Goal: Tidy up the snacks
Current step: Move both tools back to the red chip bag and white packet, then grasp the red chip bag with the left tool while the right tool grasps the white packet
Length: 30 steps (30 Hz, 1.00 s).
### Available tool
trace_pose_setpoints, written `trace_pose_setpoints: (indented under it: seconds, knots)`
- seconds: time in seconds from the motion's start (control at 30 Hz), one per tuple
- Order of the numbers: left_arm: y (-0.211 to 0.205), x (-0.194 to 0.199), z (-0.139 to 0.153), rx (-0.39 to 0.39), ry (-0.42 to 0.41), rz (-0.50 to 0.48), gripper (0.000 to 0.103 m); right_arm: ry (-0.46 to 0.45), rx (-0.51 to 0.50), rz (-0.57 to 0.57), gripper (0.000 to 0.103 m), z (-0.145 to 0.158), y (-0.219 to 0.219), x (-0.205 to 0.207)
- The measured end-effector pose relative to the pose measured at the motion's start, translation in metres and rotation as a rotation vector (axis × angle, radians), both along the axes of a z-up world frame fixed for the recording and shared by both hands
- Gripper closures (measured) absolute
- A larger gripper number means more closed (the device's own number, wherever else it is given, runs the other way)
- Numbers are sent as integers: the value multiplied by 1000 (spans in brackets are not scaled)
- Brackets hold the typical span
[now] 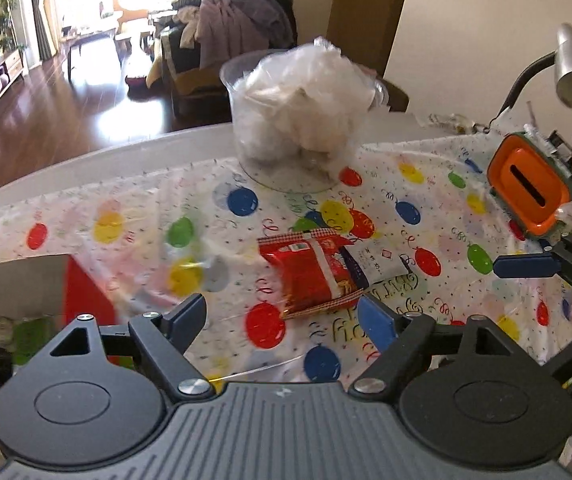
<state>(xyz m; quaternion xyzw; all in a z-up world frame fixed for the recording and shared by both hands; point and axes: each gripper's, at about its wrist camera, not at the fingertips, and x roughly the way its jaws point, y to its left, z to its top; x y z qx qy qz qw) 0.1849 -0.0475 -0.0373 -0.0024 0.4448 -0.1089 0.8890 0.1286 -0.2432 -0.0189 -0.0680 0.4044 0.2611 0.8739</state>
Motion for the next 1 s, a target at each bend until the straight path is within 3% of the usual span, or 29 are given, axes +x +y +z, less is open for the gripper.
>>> trace_pose_setpoints:
  seconds: [0.47, 1.0]
  knots:
    - [-60, 79, -61, 29, 186, 52, 20, -20, -169, 209, 0, -62, -27, 71]
    - [-77, 133, -112, 59, 315, 86, 20, -96, -336, 527, 7, -113, -5, 119]
